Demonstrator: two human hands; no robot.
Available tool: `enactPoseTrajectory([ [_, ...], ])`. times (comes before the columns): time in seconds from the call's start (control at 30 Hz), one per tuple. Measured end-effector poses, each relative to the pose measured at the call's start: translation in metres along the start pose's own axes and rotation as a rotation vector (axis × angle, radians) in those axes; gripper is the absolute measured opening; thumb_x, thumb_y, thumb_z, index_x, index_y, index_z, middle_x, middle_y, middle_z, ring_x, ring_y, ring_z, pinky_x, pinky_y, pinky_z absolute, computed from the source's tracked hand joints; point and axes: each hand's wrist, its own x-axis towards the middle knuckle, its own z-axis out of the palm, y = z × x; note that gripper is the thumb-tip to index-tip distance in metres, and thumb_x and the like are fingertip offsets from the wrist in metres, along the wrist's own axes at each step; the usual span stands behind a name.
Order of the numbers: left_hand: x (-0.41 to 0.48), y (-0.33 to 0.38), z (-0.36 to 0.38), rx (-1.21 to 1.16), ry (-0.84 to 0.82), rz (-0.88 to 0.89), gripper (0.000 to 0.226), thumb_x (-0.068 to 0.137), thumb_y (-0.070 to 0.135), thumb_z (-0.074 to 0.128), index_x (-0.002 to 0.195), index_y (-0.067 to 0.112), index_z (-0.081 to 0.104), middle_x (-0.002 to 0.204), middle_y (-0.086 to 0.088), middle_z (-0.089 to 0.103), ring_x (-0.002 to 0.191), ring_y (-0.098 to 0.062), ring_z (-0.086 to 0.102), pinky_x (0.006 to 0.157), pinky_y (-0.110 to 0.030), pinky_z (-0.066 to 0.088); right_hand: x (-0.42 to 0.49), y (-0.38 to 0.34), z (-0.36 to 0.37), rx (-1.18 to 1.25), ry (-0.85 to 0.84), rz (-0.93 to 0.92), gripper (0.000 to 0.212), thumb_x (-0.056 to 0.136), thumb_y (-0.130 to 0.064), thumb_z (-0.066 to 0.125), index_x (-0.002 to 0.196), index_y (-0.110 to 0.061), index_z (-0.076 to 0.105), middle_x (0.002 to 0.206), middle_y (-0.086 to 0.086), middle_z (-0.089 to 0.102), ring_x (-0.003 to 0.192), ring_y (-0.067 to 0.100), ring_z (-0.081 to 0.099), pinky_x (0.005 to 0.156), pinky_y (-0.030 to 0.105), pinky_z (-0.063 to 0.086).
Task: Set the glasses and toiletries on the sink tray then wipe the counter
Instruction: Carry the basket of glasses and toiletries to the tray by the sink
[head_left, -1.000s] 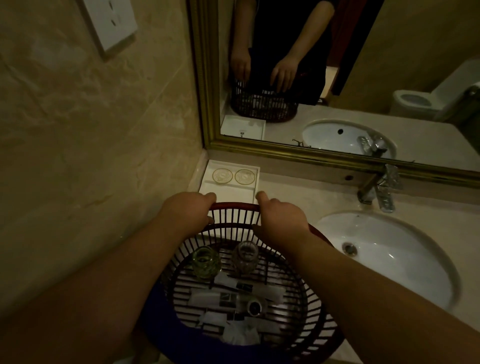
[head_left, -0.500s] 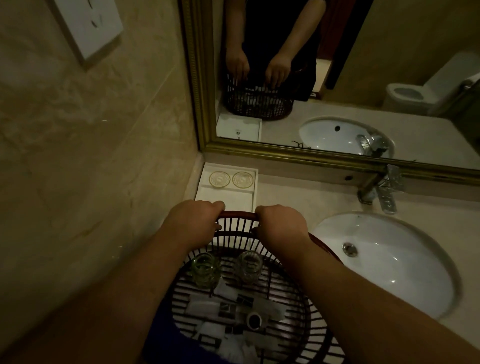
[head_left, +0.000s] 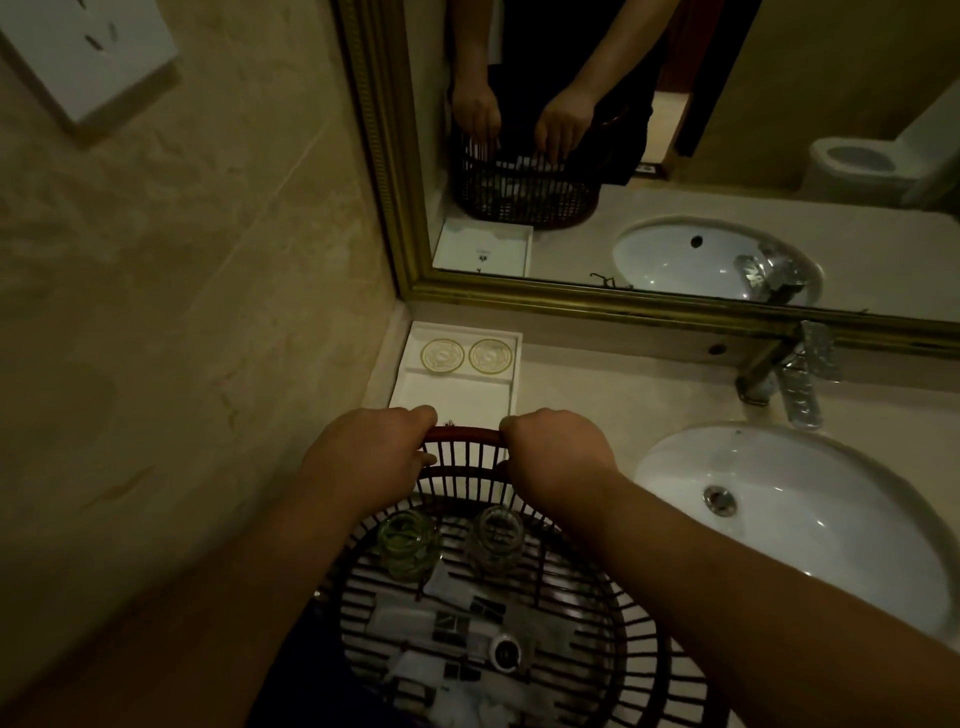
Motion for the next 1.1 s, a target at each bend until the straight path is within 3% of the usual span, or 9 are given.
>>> enactPoseTrajectory([
  [0.1, 0.0, 0.003, -0.003, -0.01, -0.009, -0.01, 0.025, 0.089, 0.043, 0.069, 0.096, 0.026, 0.052, 0.082, 0.003, 0.065, 0.07, -0.022, 0.062, 0.054, -0.031, 0.038, -0.001, 0.002, -0.001, 0.013, 0.018, -0.022, 0.015, 0.089, -0.025, 0.067, 0.103, -0.023, 0.064, 0.081, -0.001, 0.063, 0.065, 0.023, 0.053, 0.057, 0.031, 0.037],
  [0.2, -0.002, 0.003, -0.004, -0.011, -0.023, -0.013, 0.025, 0.089, 0.042, 0.069, 0.095, 0.025, 0.052, 0.083, 0.002, 0.066, 0.071, -0.023, 0.063, 0.055, -0.031, 0.037, -0.006, 0.0, 0.003, 0.023, 0.007, -0.016, 0.02, 0.088, -0.021, 0.069, 0.104, -0.023, 0.059, 0.084, -0.001, 0.064, 0.073, 0.026, 0.064, 0.056, 0.031, 0.035],
  [0.37, -0.008, 0.002, -0.004, -0.005, -0.01, -0.012, 0.027, 0.088, 0.044, 0.068, 0.095, 0.027, 0.049, 0.084, 0.002, 0.066, 0.071, -0.024, 0.064, 0.055, -0.03, 0.037, -0.009, -0.002, 0.005, 0.03, 0.037, -0.012, 0.018, 0.087, -0.022, 0.07, 0.1, -0.023, 0.058, 0.081, -0.003, 0.062, 0.074, 0.026, 0.065, 0.054, 0.031, 0.032],
  [0.5, -0.005, -0.001, -0.005, -0.016, -0.032, 0.006, 0.027, 0.09, 0.044, 0.067, 0.096, 0.026, 0.047, 0.084, 0.002, 0.065, 0.071, -0.024, 0.064, 0.055, -0.03, 0.037, -0.008, -0.004, 0.002, 0.036, 0.037, 0.006, 0.014, 0.089, -0.026, 0.068, 0.101, -0.024, 0.061, 0.082, -0.003, 0.064, 0.075, 0.026, 0.065, 0.055, 0.031, 0.034],
  [0.67, -0.007, -0.005, 0.006, 0.01, 0.058, 0.067, 0.032, 0.084, 0.041, 0.075, 0.092, 0.026, 0.048, 0.076, 0.002, 0.064, 0.061, -0.022, 0.061, 0.049, -0.028, 0.029, -0.007, -0.005, 0.009, 0.0, 0.084, 0.027, 0.021, 0.088, -0.039, 0.07, 0.103, -0.026, 0.062, 0.081, -0.001, 0.065, 0.073, 0.026, 0.064, 0.055, 0.031, 0.036],
  [0.93, -0.008, 0.0, 0.005, -0.001, 0.067, 0.022, 0.029, 0.088, 0.039, 0.071, 0.094, 0.022, 0.049, 0.08, -0.001, 0.064, 0.069, -0.027, 0.063, 0.053, -0.031, 0.037, -0.013, -0.008, 0.008, -0.014, 0.105, 0.057, 0.025, 0.088, -0.041, 0.07, 0.106, -0.026, 0.062, 0.08, -0.002, 0.065, 0.071, 0.025, 0.061, 0.056, 0.031, 0.042],
  [1.1, -0.007, 0.0, 0.008, 0.018, 0.083, 0.029, 0.029, 0.087, 0.039, 0.072, 0.094, 0.023, 0.05, 0.081, -0.001, 0.065, 0.07, -0.026, 0.063, 0.053, -0.031, 0.036, -0.014, -0.008, 0.014, -0.026, 0.149, 0.073, 0.029, 0.087, -0.041, 0.072, 0.106, -0.025, 0.058, 0.068, -0.009, 0.044, 0.062, 0.021, 0.047, 0.053, 0.03, 0.039],
])
